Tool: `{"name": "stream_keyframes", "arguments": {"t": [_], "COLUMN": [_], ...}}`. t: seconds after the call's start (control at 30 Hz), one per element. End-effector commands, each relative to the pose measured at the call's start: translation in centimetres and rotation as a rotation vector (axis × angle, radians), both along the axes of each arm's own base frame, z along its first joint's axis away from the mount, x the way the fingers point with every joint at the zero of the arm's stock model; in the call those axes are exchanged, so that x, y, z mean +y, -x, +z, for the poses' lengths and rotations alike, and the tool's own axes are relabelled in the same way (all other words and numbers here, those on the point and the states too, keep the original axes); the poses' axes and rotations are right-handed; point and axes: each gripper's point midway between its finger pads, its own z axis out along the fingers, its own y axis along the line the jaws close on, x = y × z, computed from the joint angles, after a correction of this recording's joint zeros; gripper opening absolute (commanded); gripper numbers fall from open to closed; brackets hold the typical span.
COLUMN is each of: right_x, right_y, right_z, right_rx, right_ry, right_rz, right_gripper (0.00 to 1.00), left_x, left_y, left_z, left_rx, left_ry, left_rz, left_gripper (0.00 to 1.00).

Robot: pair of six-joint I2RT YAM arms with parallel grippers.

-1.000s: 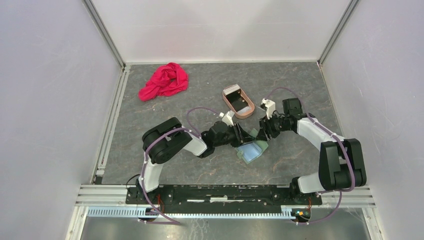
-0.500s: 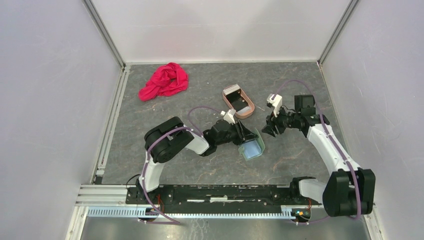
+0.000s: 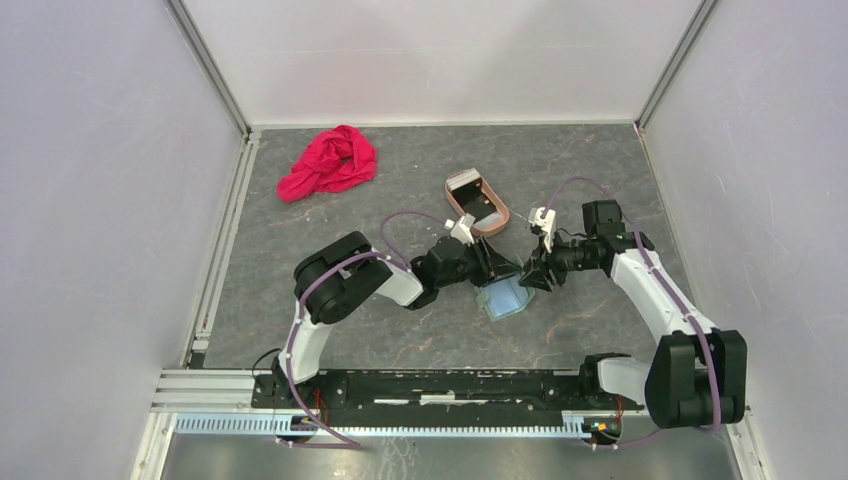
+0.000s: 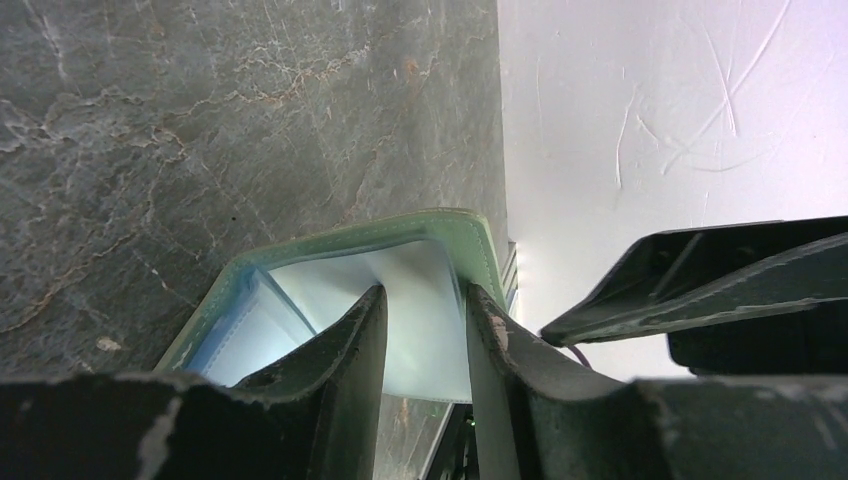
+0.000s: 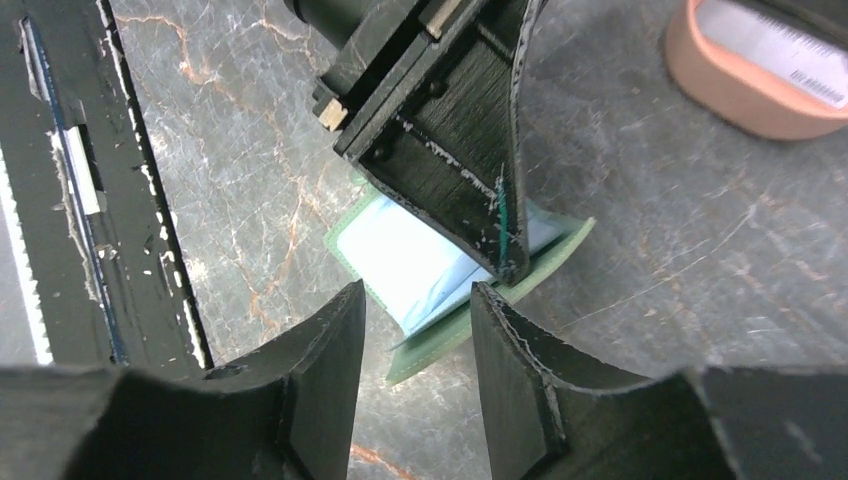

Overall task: Put the credit cards into the card holder
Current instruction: Place the card holder at the center of the board.

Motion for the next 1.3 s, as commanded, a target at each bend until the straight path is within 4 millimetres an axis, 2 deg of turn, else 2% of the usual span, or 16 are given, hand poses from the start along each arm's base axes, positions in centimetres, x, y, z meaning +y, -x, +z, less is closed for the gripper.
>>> {"name": "stream_keyframes", "arguments": {"t": [0.0,0.1,0.33,0.5,0.7,0.87,1.0,1.17,1.27], "right_x": [0.1,-0.3,-2.3,-4.3,-5.4,-5.3,-5.0,-4.5,-3.6], "right_y": [0.5,0.0,-1.6,-2.6,-2.6,-2.5,-2.3,-1.9,-1.3], "right_z": [-1.5,-2.3,-4.9,-6.9,-8.6,-9.3,-9.4,-9.4,-9.1], "right_rx": [0.075,0.096,0.134,0.139,0.155,0.188,0.208,0.224,0.244], "right_ry": [-0.004,0.019,0.137,0.238,0.305,0.309,0.298,0.279,0.235], "right_rz": [-0.011,-0.058,-0.206,-0.302,-0.341,-0.328,-0.305,-0.273,-0.219], "right_gripper": [0.47,0.42,0.25,0.20,0.20,0.22,0.23,0.27,0.30], "left_x": [-1.0,-1.2,-1.6,-1.6,-1.6,-1.3,-0.7,1.8,3.1], "left_y": [-0.4,-0.5,-0.7,-0.6,-0.4,0.0,1.1,2.3,2.7], "left_z": [0.9,0.7,0.4,0.6,1.6,1.9,0.5,-1.4,-2.3], "left_rx": [0.010,0.013,0.017,0.007,-0.045,-0.098,-0.087,-0.087,-0.100], "left_ry": [0.040,0.037,0.026,0.028,0.019,-0.032,-0.087,-0.185,-0.252], "left_rz": [0.009,0.006,-0.002,-0.007,-0.028,-0.051,-0.067,-0.057,-0.057], "left_gripper": [0.42,0.42,0.43,0.43,0.45,0.45,0.42,0.40,0.39]}}
